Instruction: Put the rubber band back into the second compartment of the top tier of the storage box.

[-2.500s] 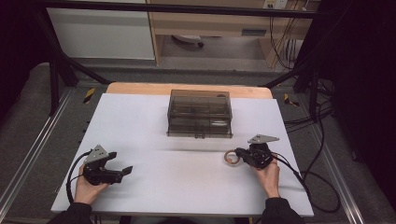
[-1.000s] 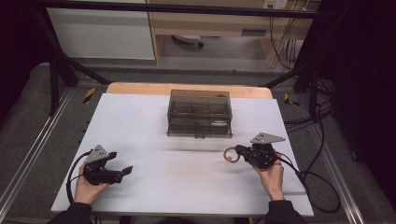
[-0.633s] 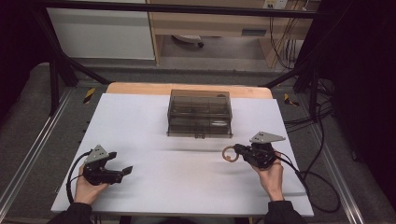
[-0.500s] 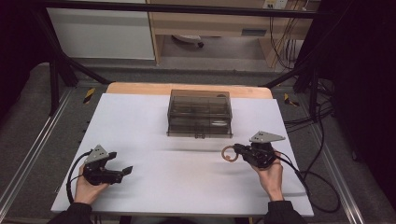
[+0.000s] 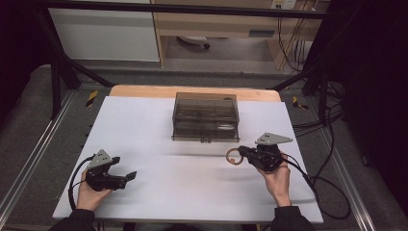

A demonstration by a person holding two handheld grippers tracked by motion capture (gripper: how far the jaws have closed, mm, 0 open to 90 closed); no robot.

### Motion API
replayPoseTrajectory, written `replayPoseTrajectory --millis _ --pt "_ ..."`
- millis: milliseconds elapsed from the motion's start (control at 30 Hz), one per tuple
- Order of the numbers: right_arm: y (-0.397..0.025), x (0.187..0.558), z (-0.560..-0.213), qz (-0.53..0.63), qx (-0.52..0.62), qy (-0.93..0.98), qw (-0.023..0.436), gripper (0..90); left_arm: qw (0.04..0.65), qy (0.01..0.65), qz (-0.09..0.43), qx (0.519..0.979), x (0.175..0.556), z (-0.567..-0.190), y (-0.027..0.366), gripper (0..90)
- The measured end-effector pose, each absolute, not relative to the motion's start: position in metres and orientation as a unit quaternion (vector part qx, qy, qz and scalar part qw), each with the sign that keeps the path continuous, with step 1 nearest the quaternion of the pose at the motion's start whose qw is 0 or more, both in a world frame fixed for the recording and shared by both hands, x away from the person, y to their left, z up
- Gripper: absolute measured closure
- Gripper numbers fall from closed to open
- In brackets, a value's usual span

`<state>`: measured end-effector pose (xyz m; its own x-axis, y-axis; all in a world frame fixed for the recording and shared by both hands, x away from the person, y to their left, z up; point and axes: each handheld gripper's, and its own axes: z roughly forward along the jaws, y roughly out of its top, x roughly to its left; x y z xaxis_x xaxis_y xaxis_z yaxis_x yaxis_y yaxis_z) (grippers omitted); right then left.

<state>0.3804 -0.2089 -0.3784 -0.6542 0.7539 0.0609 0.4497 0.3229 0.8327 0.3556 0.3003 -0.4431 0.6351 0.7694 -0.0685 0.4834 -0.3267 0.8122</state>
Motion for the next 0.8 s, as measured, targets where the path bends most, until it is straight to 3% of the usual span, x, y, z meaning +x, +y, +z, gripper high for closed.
replayPoseTrajectory --millis 800 --pt "-0.192 0.393 -0.358 0.447 0.371 0.793 0.180 85.7 0.427 0.393 0.168 0.797 0.356 -0.443 0.301 7.5"
